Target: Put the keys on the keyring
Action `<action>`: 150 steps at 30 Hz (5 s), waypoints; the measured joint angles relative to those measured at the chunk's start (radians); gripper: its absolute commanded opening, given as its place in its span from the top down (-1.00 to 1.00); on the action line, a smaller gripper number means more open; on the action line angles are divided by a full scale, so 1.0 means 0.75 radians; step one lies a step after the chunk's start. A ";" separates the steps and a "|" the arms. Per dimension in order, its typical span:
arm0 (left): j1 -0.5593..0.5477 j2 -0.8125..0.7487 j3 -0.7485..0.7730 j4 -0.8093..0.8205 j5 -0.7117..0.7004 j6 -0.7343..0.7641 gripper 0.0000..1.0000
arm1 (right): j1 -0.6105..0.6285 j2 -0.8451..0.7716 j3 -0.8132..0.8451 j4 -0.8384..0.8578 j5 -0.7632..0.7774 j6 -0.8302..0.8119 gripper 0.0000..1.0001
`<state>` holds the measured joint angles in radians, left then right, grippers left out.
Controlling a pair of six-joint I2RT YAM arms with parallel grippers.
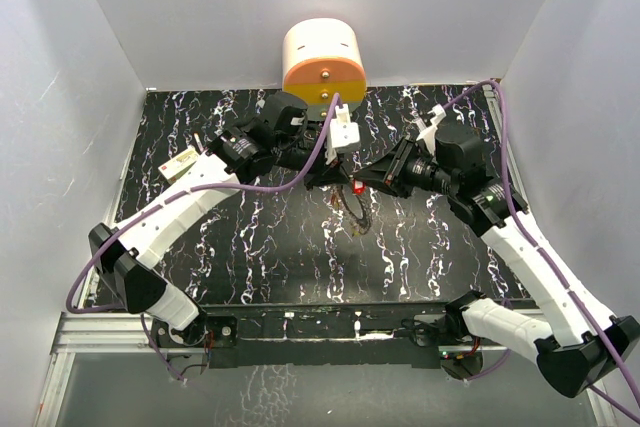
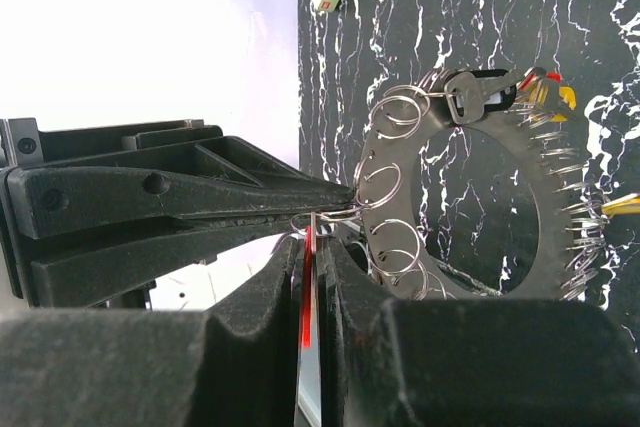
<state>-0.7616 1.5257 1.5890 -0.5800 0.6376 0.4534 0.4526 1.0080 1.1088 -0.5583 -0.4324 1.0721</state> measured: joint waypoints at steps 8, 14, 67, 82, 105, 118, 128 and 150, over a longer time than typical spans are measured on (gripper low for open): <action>-0.002 -0.061 -0.054 0.031 -0.003 0.006 1.00 | 0.000 -0.087 -0.109 0.074 0.032 0.097 0.84; -0.002 -0.111 -0.110 0.047 0.006 0.036 1.00 | 0.000 -0.119 -0.221 0.188 0.018 0.208 0.84; 0.005 -0.174 -0.157 0.063 0.129 0.079 1.00 | -0.012 0.167 0.044 -0.100 -0.192 -0.190 0.84; 0.017 -0.174 -0.194 0.102 0.220 0.094 1.00 | -0.007 0.287 0.264 -0.299 -0.183 -0.432 0.84; 0.017 -0.166 -0.172 0.085 0.256 0.137 1.00 | 0.011 0.331 0.389 -0.446 -0.158 -0.777 0.84; 0.017 -0.244 -0.289 0.149 0.266 0.264 1.00 | 0.015 0.404 0.464 -0.528 -0.251 -0.931 0.84; 0.015 -0.351 -0.420 0.278 0.264 0.417 1.00 | 0.016 0.413 0.513 -0.570 -0.296 -0.945 0.84; 0.007 -0.461 -0.688 0.525 0.347 0.778 1.00 | 0.019 0.535 0.676 -0.798 -0.340 -1.016 0.84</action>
<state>-0.7563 1.1801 1.0729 -0.1864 0.8982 1.0370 0.4671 1.4090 1.6161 -1.1564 -0.6876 0.3103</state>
